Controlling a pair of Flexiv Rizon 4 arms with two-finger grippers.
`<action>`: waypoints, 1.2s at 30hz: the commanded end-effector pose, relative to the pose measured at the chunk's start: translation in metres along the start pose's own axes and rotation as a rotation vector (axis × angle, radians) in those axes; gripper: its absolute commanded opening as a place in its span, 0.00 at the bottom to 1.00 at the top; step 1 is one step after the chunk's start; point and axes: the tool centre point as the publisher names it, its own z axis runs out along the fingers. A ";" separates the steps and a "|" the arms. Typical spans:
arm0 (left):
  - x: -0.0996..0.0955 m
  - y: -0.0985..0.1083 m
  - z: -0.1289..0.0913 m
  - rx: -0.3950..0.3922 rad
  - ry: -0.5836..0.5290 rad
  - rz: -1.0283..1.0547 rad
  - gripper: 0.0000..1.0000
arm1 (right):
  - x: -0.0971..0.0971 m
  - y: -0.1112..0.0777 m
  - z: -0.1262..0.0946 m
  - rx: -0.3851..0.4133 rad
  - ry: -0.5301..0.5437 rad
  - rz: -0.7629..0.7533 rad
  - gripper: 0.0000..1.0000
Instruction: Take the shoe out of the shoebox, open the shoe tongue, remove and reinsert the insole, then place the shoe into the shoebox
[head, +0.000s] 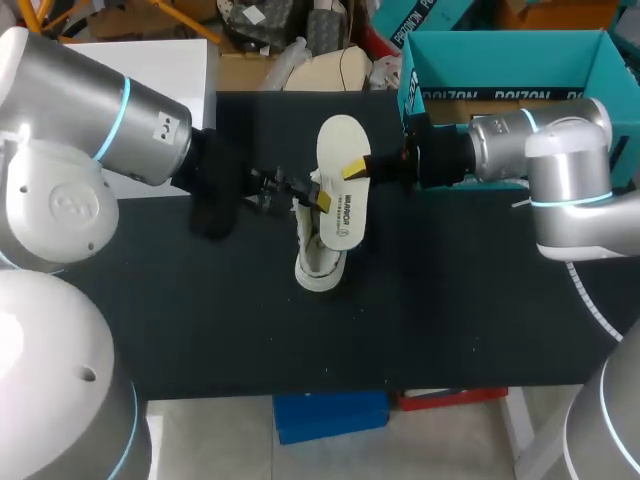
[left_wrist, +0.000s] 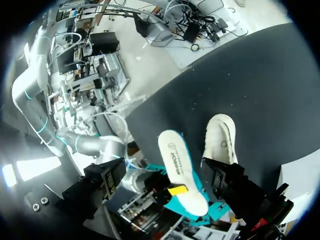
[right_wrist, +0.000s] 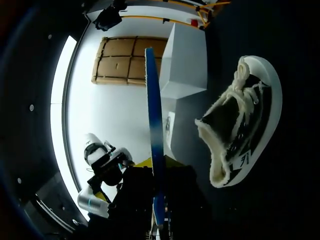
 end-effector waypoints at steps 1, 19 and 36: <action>-0.004 0.005 -0.002 0.119 1.030 0.276 1.00 | 0.000 0.000 0.000 0.000 -0.002 0.001 0.00; -0.005 0.011 0.026 0.351 1.197 -0.045 1.00 | 0.000 0.000 0.000 0.000 -0.002 0.001 0.00; 0.001 0.010 0.045 0.344 1.194 -0.306 1.00 | 0.000 0.000 0.000 0.000 -0.002 0.001 0.00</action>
